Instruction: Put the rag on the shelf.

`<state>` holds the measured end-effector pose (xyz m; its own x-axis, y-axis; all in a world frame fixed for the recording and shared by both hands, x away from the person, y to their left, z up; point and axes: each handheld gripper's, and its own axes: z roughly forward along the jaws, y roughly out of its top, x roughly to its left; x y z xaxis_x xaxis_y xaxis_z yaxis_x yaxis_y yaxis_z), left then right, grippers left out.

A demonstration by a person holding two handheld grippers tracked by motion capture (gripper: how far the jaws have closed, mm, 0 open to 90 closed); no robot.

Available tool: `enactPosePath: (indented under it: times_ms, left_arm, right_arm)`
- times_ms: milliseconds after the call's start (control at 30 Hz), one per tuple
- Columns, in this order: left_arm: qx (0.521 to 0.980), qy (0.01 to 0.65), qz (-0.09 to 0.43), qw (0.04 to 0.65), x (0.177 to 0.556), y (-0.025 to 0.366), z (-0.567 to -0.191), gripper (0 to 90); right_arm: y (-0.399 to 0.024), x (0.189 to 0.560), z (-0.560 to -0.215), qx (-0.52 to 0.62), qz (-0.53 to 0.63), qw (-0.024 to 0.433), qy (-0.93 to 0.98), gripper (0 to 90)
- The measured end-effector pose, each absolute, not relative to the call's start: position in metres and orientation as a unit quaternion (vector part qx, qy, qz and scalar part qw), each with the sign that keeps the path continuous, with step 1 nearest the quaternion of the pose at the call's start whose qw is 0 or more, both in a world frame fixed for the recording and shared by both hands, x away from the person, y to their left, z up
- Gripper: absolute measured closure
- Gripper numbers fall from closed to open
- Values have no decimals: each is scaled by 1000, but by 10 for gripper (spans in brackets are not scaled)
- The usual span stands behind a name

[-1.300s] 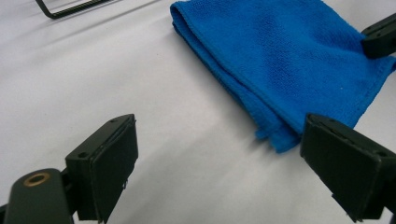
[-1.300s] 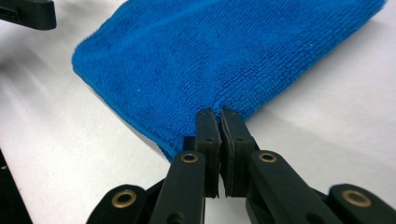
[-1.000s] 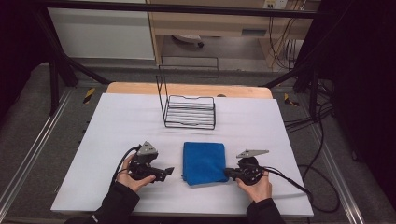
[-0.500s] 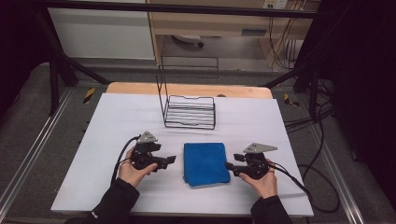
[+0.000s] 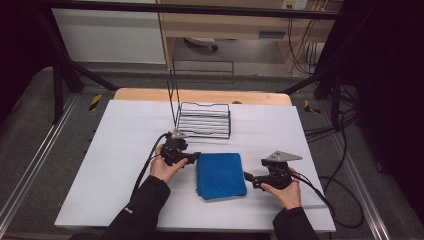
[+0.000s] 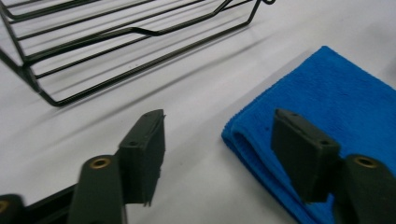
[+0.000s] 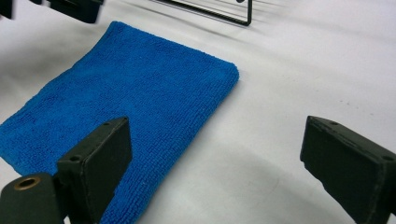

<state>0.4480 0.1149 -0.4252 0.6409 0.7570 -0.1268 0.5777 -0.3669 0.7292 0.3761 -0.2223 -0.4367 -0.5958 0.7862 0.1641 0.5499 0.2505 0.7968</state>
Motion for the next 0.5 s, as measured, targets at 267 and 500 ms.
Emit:
enactPosePath:
  times_ms: [267,500]
  left_arm:
    - [827,405,87,381,456,101,-440,579]
    - [831,397,83,381,458,95,-447,666]
  right_arm:
    - [-221,376,-438,428,439,134,778,94]
    - [-221,377,-439,430,441,137,776,87]
